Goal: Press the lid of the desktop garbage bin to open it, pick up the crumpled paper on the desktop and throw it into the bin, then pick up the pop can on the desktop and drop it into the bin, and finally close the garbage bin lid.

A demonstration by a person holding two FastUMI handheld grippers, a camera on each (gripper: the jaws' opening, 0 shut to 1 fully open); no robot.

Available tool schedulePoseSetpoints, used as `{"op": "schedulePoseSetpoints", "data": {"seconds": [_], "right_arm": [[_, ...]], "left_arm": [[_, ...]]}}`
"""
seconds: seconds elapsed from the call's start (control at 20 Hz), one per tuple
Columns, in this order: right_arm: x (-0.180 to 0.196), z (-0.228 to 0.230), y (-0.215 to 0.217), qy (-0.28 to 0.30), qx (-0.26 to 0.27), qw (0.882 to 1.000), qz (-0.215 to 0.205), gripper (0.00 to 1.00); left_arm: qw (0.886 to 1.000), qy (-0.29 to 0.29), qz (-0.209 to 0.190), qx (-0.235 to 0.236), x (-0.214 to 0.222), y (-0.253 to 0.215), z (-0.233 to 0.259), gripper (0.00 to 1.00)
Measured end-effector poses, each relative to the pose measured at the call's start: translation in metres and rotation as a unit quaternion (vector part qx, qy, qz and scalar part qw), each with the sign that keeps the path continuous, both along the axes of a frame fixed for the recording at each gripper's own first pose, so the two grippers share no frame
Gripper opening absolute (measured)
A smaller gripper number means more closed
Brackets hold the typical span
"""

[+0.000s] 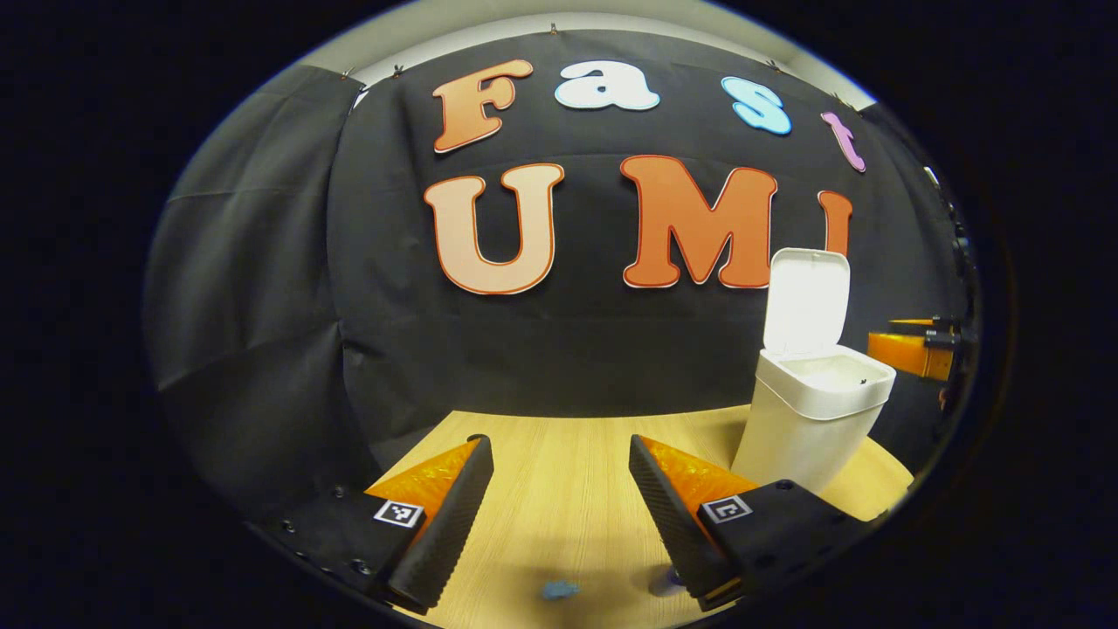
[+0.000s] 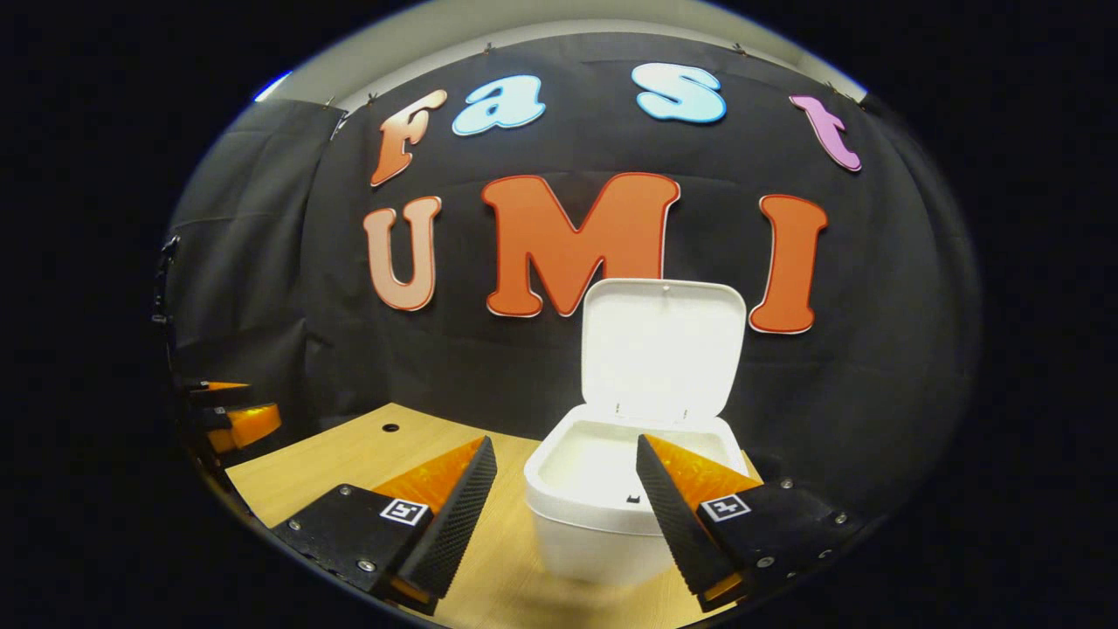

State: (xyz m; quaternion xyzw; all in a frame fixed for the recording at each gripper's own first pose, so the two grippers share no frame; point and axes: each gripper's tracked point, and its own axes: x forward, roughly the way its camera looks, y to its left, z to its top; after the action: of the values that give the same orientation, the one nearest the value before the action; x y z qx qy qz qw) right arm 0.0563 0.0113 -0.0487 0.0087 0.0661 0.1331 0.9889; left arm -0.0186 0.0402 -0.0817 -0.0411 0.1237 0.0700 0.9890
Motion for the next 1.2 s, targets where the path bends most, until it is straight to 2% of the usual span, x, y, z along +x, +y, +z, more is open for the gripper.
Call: {"op": "schedulePoseSetpoints", "data": {"seconds": [0.15, 0.2, 0.45, 0.6, 0.75, 0.9, 0.95, 1.0, 1.05, 1.2], "right_arm": [[-0.016, -0.033, 0.024, 0.041, -0.017, 0.998, 0.050, 0.97], [-0.022, -0.040, 0.032, 0.047, -0.019, 0.996, 0.067, 0.97], [-0.045, -0.058, 0.061, 0.058, -0.015, 0.991, 0.116, 0.98], [-0.057, -0.068, 0.083, 0.066, -0.010, 0.987, 0.145, 0.98], [-0.069, -0.092, 0.100, 0.101, -0.002, 0.984, 0.146, 0.98], [-0.078, -0.126, 0.113, 0.137, -0.023, 0.982, 0.129, 0.98], [-0.083, -0.134, 0.119, 0.144, -0.030, 0.981, 0.128, 0.98], [-0.086, -0.140, 0.125, 0.150, -0.036, 0.980, 0.129, 0.98], [-0.094, -0.149, 0.131, 0.159, -0.043, 0.978, 0.131, 0.98], [-0.104, -0.165, 0.142, 0.173, -0.060, 0.974, 0.130, 0.98]], "left_arm": [[1.000, 0.009, 0.009, -0.004, -0.004, 0.000, -0.007, 0.97], [1.000, 0.013, 0.012, -0.006, -0.004, -0.001, -0.010, 1.00], [0.999, 0.040, 0.019, -0.015, -0.006, -0.001, -0.029, 1.00], [0.998, 0.061, 0.009, -0.030, -0.002, 0.000, -0.046, 1.00], [0.996, 0.086, -0.007, -0.037, 0.002, 0.002, -0.066, 1.00], [0.994, 0.103, -0.030, -0.032, 0.004, 0.007, -0.082, 0.97], [0.993, 0.111, -0.037, -0.035, 0.005, 0.009, -0.088, 1.00], [0.991, 0.118, -0.045, -0.039, 0.005, 0.010, -0.092, 0.97], [0.990, 0.125, -0.052, -0.042, 0.007, 0.010, -0.098, 1.00], [0.986, 0.143, -0.074, -0.046, 0.009, 0.009, -0.113, 1.00]]}}
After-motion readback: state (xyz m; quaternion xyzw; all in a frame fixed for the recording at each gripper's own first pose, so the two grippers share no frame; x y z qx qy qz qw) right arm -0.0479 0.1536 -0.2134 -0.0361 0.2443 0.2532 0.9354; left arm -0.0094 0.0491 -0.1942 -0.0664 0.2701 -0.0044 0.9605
